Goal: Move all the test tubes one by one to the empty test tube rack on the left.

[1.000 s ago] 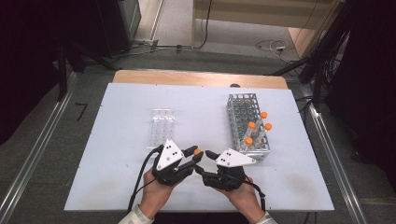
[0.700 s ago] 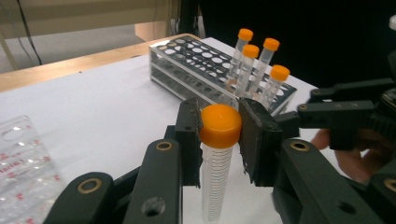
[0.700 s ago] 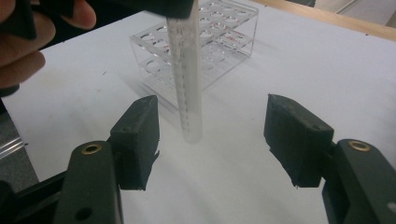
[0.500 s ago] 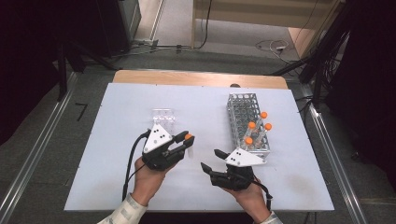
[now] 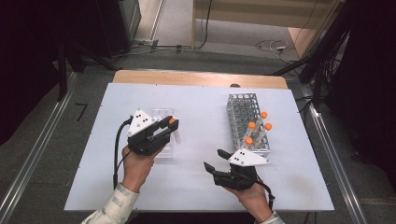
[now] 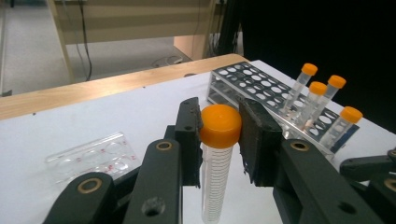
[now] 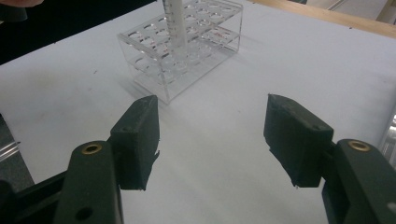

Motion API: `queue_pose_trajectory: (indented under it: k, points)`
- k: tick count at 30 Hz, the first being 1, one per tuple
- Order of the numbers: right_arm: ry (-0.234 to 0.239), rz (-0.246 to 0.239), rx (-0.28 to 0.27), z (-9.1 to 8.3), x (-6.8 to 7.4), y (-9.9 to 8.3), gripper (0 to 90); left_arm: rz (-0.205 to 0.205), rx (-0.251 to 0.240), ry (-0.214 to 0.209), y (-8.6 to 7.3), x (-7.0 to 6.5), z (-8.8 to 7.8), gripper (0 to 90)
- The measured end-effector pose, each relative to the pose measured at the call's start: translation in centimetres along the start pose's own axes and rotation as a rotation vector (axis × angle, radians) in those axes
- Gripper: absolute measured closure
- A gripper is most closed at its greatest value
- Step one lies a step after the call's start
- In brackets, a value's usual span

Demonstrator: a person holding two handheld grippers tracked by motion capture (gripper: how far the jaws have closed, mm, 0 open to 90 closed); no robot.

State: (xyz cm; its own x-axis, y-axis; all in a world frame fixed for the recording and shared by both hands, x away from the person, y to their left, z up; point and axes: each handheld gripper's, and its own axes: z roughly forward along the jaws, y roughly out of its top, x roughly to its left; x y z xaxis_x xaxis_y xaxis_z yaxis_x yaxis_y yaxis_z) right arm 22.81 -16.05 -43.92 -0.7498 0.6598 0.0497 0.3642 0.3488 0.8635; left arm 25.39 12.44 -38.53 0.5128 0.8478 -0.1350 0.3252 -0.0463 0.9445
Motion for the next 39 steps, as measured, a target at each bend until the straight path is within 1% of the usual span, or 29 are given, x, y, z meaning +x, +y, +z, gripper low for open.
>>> queue_pose_trajectory:
  k: [4, 12, 21, 32, 39]
  points:
    - [0.001, 0.001, 0.002, 0.1, 0.1, 0.0, 34.2, 0.002, 0.0, 0.023, 0.0, 0.5, -0.1, 70.1]
    - [0.002, 0.004, 0.001, 0.0, 0.0, 0.0, 34.3, 0.003, -0.005, 0.054, 0.1, 1.2, -0.1, 70.1]
    - [0.004, 0.007, -0.001, 0.0, -0.1, 0.0, 34.4, -0.002, -0.008, 0.08, 0.2, 1.9, -0.1, 70.1]
    - [0.004, 0.011, -0.001, -0.1, -0.2, 0.0, 34.6, -0.008, -0.002, 0.097, 0.1, 2.5, 0.2, 70.1]
    - [0.003, 0.01, 0.0, -0.1, -0.1, -0.1, 34.6, 0.005, 0.01, 0.107, -0.3, 2.5, 0.4, 70.1]
